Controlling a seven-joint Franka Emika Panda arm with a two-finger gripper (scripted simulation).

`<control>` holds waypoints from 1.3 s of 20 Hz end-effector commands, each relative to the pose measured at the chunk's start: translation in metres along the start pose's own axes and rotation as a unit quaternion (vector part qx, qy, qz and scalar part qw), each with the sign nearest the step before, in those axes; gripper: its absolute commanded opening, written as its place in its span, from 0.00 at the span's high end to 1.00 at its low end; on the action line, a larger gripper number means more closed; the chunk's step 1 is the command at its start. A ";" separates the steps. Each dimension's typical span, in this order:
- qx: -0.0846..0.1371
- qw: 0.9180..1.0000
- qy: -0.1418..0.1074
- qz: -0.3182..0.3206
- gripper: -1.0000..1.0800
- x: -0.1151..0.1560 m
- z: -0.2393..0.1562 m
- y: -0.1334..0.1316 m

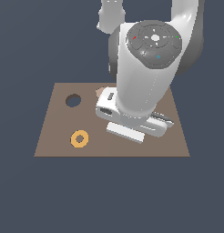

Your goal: Insert a designated object into the corresponding slot on a board.

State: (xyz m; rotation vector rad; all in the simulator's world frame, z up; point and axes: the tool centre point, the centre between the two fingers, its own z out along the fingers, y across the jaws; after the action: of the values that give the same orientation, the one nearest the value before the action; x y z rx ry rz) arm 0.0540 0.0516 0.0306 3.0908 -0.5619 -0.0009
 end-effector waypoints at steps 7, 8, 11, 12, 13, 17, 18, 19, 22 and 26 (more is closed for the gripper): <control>0.000 0.994 0.000 0.112 1.00 -0.016 -0.002 -0.003; 0.000 0.992 0.000 0.129 1.00 -0.018 -0.002 -0.004; 0.000 0.983 0.000 0.182 1.00 -0.026 -0.003 -0.007; 0.000 0.980 0.000 0.200 1.00 -0.028 -0.003 -0.008; 0.000 0.976 0.000 0.219 1.00 -0.031 -0.003 -0.009; 0.001 0.957 0.000 0.291 1.00 -0.040 -0.004 -0.015; 0.001 0.951 0.000 0.309 1.00 -0.042 -0.004 -0.017; 0.001 0.945 0.000 0.326 1.00 -0.044 -0.004 -0.019; 0.001 0.926 0.000 0.378 1.00 -0.050 -0.005 -0.025; 0.001 0.896 0.000 0.445 1.00 -0.056 -0.006 -0.034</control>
State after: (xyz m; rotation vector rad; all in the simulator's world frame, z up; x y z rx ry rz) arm 0.0143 0.0990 0.0360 2.5718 -1.8056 0.0000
